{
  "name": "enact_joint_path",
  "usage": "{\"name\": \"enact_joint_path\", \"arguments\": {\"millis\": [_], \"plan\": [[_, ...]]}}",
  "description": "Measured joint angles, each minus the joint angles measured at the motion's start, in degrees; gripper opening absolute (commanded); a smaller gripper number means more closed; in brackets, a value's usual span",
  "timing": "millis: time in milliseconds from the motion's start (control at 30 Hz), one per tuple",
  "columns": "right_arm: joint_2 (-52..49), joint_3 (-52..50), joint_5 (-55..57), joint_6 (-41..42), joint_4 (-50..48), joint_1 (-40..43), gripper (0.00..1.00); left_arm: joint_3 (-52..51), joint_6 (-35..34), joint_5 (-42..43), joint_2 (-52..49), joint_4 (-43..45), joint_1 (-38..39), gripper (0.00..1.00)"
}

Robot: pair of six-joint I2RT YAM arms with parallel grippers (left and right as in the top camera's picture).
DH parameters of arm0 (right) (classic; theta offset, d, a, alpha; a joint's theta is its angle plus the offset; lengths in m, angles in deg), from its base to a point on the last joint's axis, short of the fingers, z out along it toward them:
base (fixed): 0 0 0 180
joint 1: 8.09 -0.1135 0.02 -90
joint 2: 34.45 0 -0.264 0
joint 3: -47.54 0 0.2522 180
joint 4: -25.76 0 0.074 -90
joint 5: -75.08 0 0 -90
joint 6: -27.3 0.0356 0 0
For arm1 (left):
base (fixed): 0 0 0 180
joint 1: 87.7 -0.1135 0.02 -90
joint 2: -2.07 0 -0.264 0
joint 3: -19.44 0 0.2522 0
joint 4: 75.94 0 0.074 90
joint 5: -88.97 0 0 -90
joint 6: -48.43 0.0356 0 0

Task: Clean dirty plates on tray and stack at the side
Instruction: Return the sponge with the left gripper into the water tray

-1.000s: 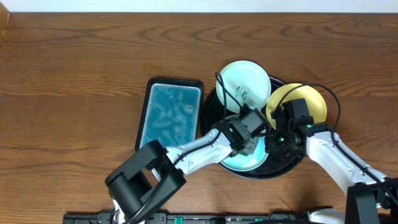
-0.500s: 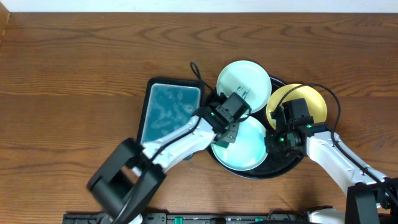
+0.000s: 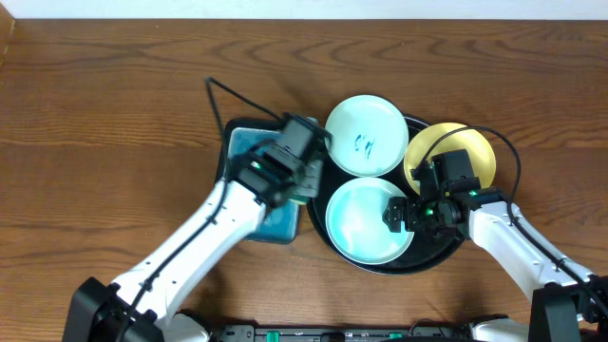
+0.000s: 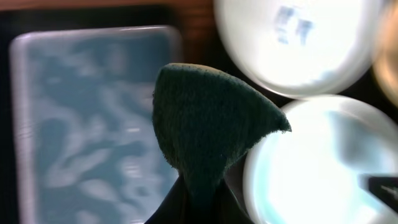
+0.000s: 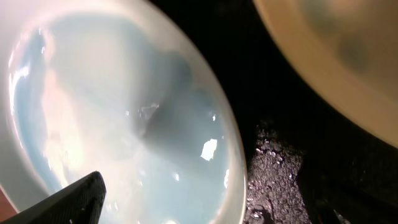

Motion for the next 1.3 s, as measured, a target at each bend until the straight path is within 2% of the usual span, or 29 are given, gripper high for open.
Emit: {"name": "enact_joint_path", "arguments": {"millis": [100, 133, 167, 267, 333, 367, 500, 533, 1033, 1300], "plan": [[0.0, 0.0, -0.2, 0.0, -0.5, 0.0, 0.98, -0.6, 0.4, -0.4, 0.0, -0.3, -4.2, 0.08], [0.0, 0.0, -0.2, 0.0, -0.5, 0.0, 0.93, -0.9, 0.4, -0.4, 0.0, -0.3, -5.3, 0.08], [0.0, -0.1, 0.1, 0.2, -0.6, 0.0, 0.8, -1.4, 0.4, -0.4, -0.1, -0.3, -6.4, 0.08], [-0.2, -0.2, 0.0, -0.1, -1.0, 0.0, 0.51, -2.9, 0.6, -0.3, -0.4, 0.1, -8.7, 0.08], [-0.6, -0.4, -0.2, -0.2, -1.0, 0.0, 0.35, -4.0, 0.7, 0.0, -0.7, 0.5, -9.6, 0.08], [-0.7, -0.5, -0.3, -0.3, -1.0, 0.0, 0.32, -4.6, 0.8, 0.1, -1.0, 0.8, -10.0, 0.08], [-0.7, -0.7, 0.0, -0.1, -0.7, 0.0, 0.05, -6.3, 1.2, 0.2, -2.6, 2.0, -10.9, 0.08], [-0.8, -0.7, 0.0, -0.1, -0.7, 0.0, 0.03, -6.6, 1.3, 0.3, -3.2, 2.4, -10.9, 0.08], [-0.8, -0.7, 0.2, 0.3, -0.7, 0.0, 0.01, -7.4, 1.5, 0.5, -15.2, 7.3, -10.9, 0.08], [-0.8, -0.7, 0.3, 0.3, -0.7, 0.0, 0.01, -7.4, 1.5, 0.5, -15.8, 7.6, -10.9, 0.08]]}}
